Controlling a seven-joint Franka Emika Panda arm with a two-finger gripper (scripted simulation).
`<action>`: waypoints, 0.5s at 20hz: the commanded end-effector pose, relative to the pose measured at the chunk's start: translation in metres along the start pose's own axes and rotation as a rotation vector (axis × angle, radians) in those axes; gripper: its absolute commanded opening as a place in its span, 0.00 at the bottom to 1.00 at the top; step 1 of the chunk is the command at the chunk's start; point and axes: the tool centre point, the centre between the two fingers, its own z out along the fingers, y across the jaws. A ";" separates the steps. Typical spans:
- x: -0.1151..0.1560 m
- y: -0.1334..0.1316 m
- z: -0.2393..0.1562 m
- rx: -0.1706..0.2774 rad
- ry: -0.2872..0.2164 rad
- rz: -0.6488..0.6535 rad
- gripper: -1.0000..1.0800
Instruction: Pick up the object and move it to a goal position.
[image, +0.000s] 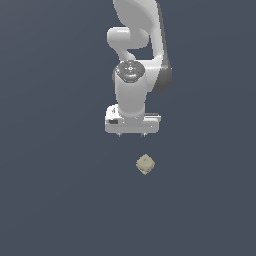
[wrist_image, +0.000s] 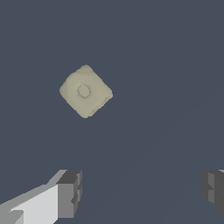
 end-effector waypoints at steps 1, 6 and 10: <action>0.000 0.000 0.000 0.000 0.000 0.000 0.96; 0.000 -0.015 0.001 0.005 -0.009 -0.025 0.96; -0.001 -0.032 0.002 0.011 -0.018 -0.051 0.96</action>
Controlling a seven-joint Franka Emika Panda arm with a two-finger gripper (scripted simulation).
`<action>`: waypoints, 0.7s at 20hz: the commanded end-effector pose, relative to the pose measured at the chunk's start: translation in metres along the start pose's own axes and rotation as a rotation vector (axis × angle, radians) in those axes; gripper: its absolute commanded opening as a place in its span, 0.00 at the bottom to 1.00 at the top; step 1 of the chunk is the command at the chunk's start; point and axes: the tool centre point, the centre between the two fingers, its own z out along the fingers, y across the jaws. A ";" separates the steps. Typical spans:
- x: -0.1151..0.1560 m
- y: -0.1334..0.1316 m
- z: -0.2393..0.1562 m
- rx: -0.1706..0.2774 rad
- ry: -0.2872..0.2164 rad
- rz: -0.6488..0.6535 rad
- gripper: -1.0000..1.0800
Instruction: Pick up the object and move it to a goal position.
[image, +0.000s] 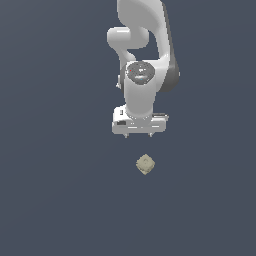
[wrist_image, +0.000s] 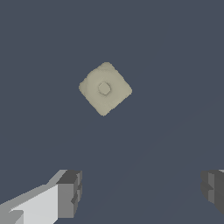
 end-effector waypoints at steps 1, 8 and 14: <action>0.000 -0.006 0.000 0.002 -0.004 -0.009 0.96; 0.004 -0.006 0.003 -0.002 -0.001 -0.035 0.96; 0.014 -0.009 0.010 -0.011 0.005 -0.122 0.96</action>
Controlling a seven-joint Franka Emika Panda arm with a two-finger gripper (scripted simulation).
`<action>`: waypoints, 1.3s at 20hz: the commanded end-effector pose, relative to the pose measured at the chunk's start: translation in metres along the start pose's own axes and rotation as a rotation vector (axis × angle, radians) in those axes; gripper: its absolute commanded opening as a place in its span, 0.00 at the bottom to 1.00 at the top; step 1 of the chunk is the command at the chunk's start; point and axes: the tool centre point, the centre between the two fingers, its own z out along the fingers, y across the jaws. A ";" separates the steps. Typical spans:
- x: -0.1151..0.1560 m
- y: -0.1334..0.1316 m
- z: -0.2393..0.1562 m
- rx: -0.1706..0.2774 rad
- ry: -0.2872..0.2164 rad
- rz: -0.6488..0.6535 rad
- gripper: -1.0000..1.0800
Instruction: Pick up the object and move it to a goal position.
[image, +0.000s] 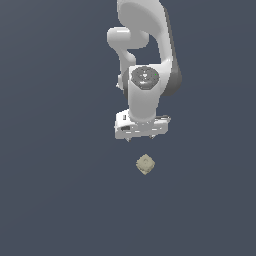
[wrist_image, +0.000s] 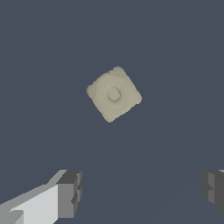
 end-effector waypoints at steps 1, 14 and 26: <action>0.006 -0.001 0.004 -0.005 0.003 -0.046 0.96; 0.050 -0.012 0.041 -0.041 0.025 -0.415 0.96; 0.070 -0.019 0.061 -0.058 0.035 -0.595 0.96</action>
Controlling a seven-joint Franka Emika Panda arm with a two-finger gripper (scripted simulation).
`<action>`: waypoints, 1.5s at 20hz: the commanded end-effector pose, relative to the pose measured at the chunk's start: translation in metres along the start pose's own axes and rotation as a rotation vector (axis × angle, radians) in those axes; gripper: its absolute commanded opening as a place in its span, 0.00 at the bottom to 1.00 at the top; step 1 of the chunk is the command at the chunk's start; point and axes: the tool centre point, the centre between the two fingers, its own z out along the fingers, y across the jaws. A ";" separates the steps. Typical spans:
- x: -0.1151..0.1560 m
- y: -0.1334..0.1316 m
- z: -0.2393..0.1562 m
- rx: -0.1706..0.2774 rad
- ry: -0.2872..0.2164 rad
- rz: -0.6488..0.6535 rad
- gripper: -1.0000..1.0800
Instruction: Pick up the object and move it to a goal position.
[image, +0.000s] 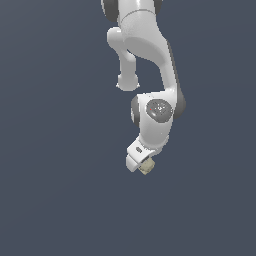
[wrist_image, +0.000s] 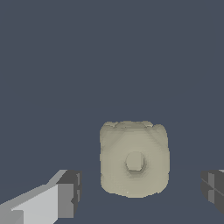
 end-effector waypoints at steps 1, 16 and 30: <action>0.002 0.001 0.002 -0.002 0.001 -0.017 0.96; 0.001 0.000 0.046 -0.002 0.002 -0.021 0.96; 0.002 0.001 0.052 -0.002 0.002 -0.021 0.00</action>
